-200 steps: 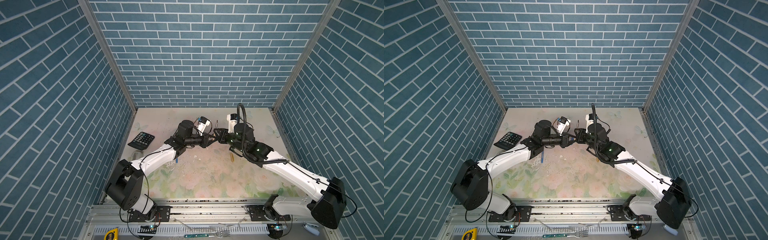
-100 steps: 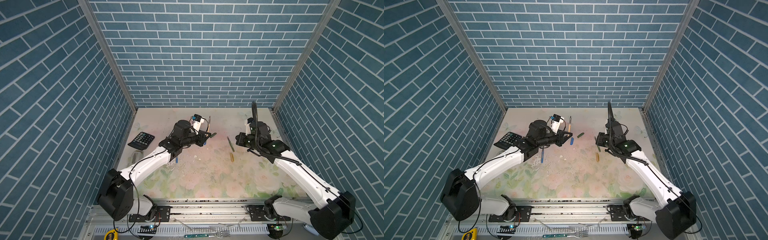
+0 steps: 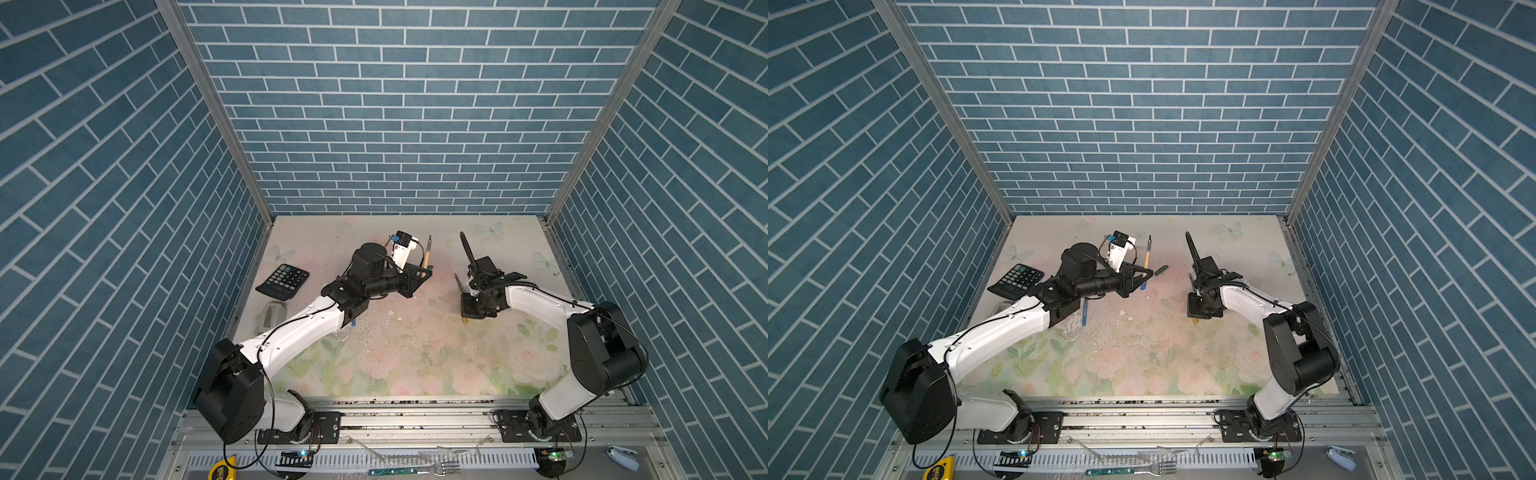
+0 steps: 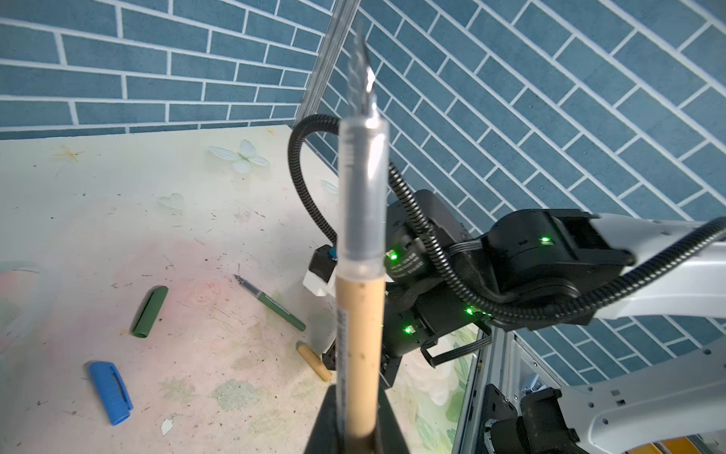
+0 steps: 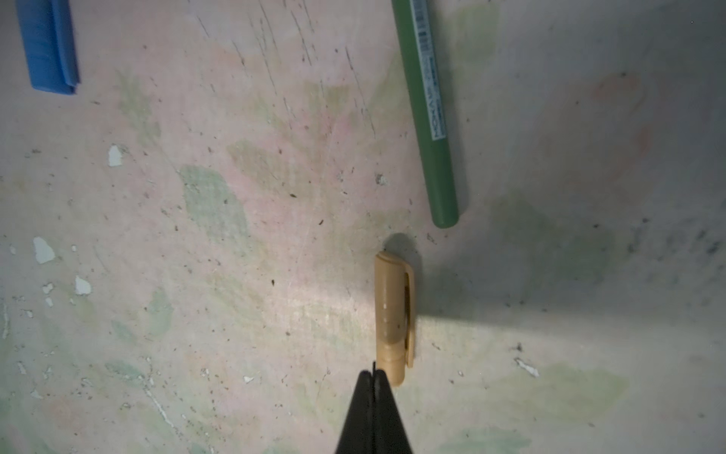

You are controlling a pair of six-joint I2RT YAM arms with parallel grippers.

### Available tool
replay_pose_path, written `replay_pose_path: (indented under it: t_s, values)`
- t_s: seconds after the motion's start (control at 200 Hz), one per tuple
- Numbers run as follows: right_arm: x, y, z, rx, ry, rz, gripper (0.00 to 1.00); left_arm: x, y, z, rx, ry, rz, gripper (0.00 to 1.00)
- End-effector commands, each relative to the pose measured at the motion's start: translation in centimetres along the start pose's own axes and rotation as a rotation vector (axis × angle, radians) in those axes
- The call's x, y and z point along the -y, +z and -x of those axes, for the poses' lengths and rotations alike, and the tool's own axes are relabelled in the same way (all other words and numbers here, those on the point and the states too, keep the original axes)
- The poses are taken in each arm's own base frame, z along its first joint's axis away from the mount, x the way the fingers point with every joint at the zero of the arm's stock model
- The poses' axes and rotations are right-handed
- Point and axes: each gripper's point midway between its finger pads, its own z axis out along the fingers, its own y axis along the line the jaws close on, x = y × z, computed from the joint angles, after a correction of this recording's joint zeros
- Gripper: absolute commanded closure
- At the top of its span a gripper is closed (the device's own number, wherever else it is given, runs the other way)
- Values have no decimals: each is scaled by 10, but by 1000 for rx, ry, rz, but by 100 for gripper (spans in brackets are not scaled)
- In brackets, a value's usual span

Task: Insert the pens into the pen caps
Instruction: 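Open the right gripper and move it down to the tan cap, then close the right gripper on the tan cap lying on the table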

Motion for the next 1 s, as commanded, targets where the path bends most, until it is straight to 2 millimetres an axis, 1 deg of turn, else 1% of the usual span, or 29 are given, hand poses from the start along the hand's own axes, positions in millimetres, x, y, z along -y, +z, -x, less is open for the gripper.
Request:
replay_pose_path:
  t_s: [0.0, 0.065, 0.255, 0.32, 0.43, 0.6, 0.85, 0.995]
  values:
    - [3, 3, 1, 2, -34, -4, 92, 13, 0, -2, 4, 14, -51, 100]
    - [6, 6, -2, -9, -34, -14, 89, 14, 1, -3, 1, 16, -54, 100]
    - [13, 4, -1, 8, -43, -51, 89, 15, 4, -6, -9, 6, -66, 100]
    - [15, 7, -2, -3, -48, -62, 88, 15, 5, -7, -14, 2, -69, 100]
    - [14, 12, 0, -14, -61, -54, 85, 16, 6, -8, -16, 6, -73, 100]
    - [17, 16, 4, -15, -60, -75, 85, 17, 7, -11, -24, 8, -76, 100]
    - [20, 23, 2, -30, -56, -85, 84, 18, 9, -13, -32, 8, -81, 100]
    - [19, 22, 3, -20, -51, -81, 83, 17, 9, -13, -32, 7, -79, 100]
